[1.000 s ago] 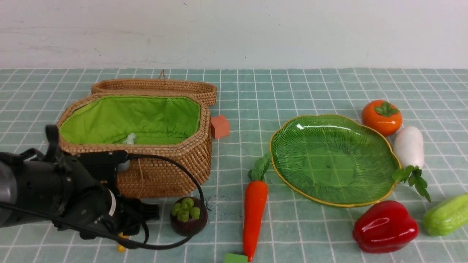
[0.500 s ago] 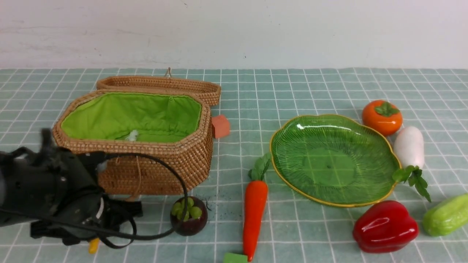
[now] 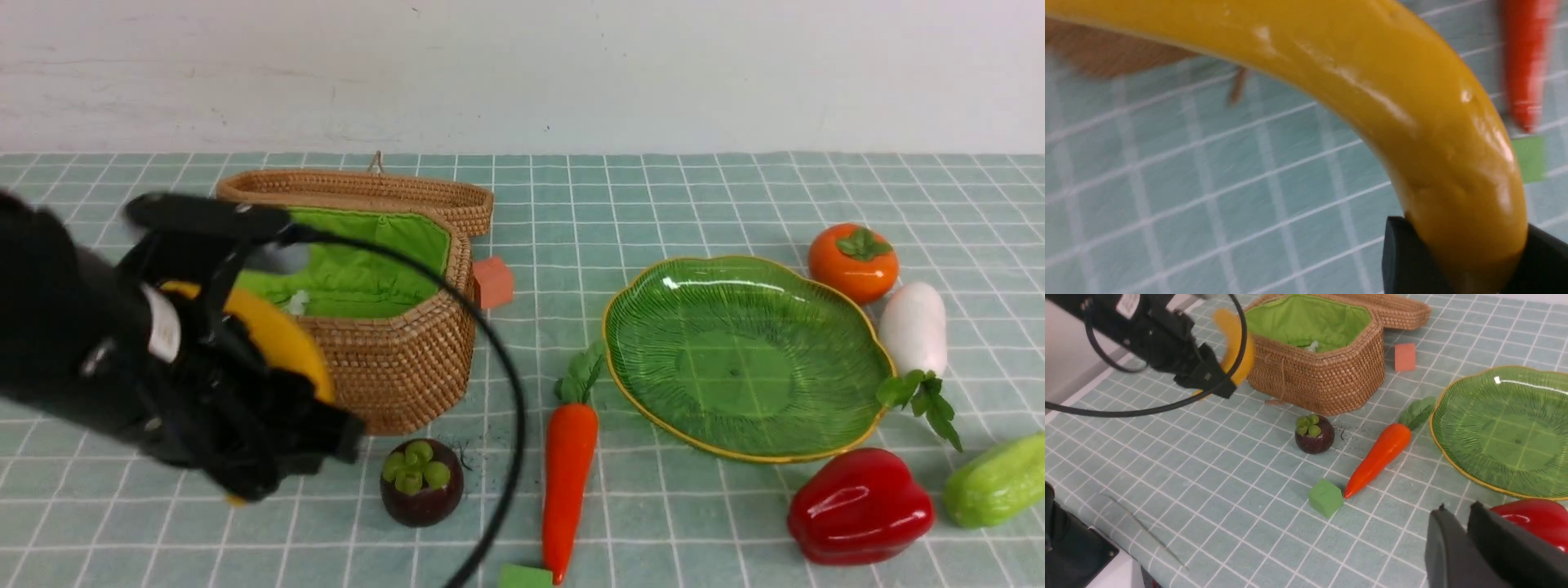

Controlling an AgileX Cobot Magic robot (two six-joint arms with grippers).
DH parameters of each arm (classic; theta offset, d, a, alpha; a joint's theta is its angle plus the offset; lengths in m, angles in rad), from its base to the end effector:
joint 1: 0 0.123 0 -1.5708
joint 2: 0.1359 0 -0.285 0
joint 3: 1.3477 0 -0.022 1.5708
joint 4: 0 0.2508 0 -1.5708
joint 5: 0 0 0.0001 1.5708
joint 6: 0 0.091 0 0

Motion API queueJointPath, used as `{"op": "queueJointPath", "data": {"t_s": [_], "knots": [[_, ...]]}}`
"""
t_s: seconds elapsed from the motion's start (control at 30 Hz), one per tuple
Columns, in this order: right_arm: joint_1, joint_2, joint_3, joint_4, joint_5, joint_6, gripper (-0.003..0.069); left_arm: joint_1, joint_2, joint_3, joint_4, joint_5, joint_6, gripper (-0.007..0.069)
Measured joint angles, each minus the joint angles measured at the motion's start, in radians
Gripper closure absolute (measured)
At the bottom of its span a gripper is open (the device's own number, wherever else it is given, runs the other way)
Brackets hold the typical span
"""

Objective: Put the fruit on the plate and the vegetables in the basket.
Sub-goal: Use the left arm to grab a banana and put it into the right plate

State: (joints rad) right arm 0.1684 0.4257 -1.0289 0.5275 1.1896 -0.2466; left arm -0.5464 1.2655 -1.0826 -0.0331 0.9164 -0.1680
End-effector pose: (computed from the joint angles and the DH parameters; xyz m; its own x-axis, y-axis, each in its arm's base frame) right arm 0.0034 0.0437 0.4167 -0.4064 -0.0988 -0.9083 -0.5775 0.7981 0.1716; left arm 0.2139 -0.1329 0.3247 -0.8110 0.2744 -0.5168 0.3865 0.9143 -0.1211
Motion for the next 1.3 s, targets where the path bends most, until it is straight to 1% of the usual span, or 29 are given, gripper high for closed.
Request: {"op": "queueJointPath", "data": {"t_s": [0.03, 0.07, 0.1, 0.13, 0.17, 0.27, 0.3, 0.4, 0.43, 0.47, 0.53, 0.57, 0.6, 0.63, 0.67, 0.7, 0.73, 0.83, 0.87, 0.9, 0.93, 0.97, 1.0, 1.03, 1.07, 1.1, 1.2, 1.3], "knots": [[0.0, 0.0, 0.0, -0.006, -0.001, 0.005, 0.0572, -0.001, 0.006, -0.017, -0.028, 0.0, 0.034, 0.0358], [0.0, 0.0, -0.002, -0.042, -0.001, 0.037, 0.0572, -0.016, 0.062, -0.085, -0.125, -0.018, 0.153, 0.0358], [0.0, 0.0, -0.002, -0.067, -0.001, 0.058, 0.0572, -0.03, 0.105, -0.127, -0.171, -0.032, 0.217, 0.0358], [0.0, 0.0, -0.002, -0.08, -0.001, 0.069, 0.0572, -0.034, 0.115, -0.127, -0.171, -0.034, 0.217, 0.0358], [0.0, 0.0, -0.002, -0.129, -0.001, 0.112, 0.0572, -0.064, 0.185, -0.201, -0.221, -0.051, 0.303, 0.0358], [0.0, 0.0, -0.002, -0.227, 0.0, 0.2, 0.0572, -0.143, 0.386, -0.367, -0.263, -0.081, 0.415, 0.0358], [0.0, 0.0, -0.002, -0.232, 0.0, 0.205, 0.0572, -0.148, 0.4, -0.393, -0.266, -0.083, 0.426, 0.0358], [0.0, 0.0, -0.002, -0.263, 0.005, 0.238, 0.0572, -0.205, 0.658, -0.63, -0.279, -0.083, 0.473, 0.0358], [0.0, 0.0, -0.002, -0.263, 0.009, 0.239, 0.0572, -0.213, 0.72, -0.695, -0.28, -0.075, 0.475, 0.0358], [0.0, 0.0, -0.002, -0.26, 0.016, 0.247, 0.0572, -0.22, 0.827, -0.829, -0.283, -0.048, 0.474, 0.0358], [0.0, 0.0, -0.002, -0.26, 0.031, 0.247, 0.0572, -0.223, 0.957, -0.963, -0.283, 0.002, 0.459, 0.0358], [0.0, 0.0, -0.002, -0.26, 0.034, 0.247, 0.0572, -0.223, 0.957, -0.98, -0.283, 0.009, 0.456, 0.0358], [0.0, 0.0, -0.002, -0.26, 0.039, 0.247, 0.0572, -0.223, 1.026, -1.064, -0.283, 0.045, 0.446, 0.0358], [0.0, 0.0, -0.002, -0.26, 0.049, 0.247, 0.0572, -0.223, 1.14, -1.214, -0.278, 0.115, 0.434, 0.0358], [0.0, 0.0, -0.002, -0.26, 0.051, 0.247, 0.0572, -0.223, 1.153, -1.23, -0.275, 0.123, 0.433, 0.0358], [0.0, 0.0, -0.002, -0.259, 0.061, 0.247, 0.0572, -0.223, 1.251, -1.368, -0.259, 0.19, 0.432, 0.0358], [0.0, 0.0, -0.002, -0.259, 0.063, 0.247, 0.0572, -0.223, 1.285, -1.413, -0.247, 0.215, 0.429, 0.0358], [0.0, 0.0, -0.002, -0.259, 0.064, 0.247, 0.0572, -0.223, 1.337, -1.472, -0.229, 0.257, 0.403, 0.0358], [0.0, 0.0, -0.002, -0.259, 0.064, 0.247, 0.0572, -0.223, 1.34, -1.478, -0.224, 0.26, 0.394, 0.0348], [0.0, 0.0, -0.002, -0.259, 0.064, 0.247, 0.0572, -0.223, 1.34, -1.483, -0.222, 0.261, 0.388, 0.0322], [0.0, 0.0, -0.002, -0.259, 0.064, 0.247, 0.0572, -0.223, 1.336, -1.488, -0.222, 0.26, 0.385, 0.0271], [0.0, 0.0, -0.002, -0.259, 0.064, 0.247, 0.0572, -0.223, 1.334, -1.488, -0.222, 0.259, 0.385, 0.0249], [0.0, 0.0, -0.002, -0.259, 0.065, 0.247, 0.0572, -0.223, 1.329, -1.489, -0.219, 0.259, 0.382, 0.0204], [0.0, 0.0, -0.002, -0.259, 0.067, 0.247, 0.0572, -0.223, 1.315, -1.489, -0.215, 0.258, 0.381, 0.0105], [0.0, 0.0, -0.002, -0.259, 0.068, 0.247, 0.0572, -0.223, 1.298, -1.479, -0.213, 0.255, 0.379, 0.0039], [0.0, 0.0, -0.002, -0.259, 0.069, 0.247, 0.0572, -0.223, 1.279, -1.469, -0.211, 0.255, 0.378, 0.0001], [0.0, 0.0, -0.002, -0.259, 0.069, 0.247, 0.0572, -0.222, 1.226, -1.422, -0.211, 0.264, 0.377, -0.0029], [0.0, 0.0, -0.002, -0.259, 0.069, 0.247, 0.0571, -0.222, 1.112, -1.32, -0.195, 0.306, 0.366, 0.0008]]}}
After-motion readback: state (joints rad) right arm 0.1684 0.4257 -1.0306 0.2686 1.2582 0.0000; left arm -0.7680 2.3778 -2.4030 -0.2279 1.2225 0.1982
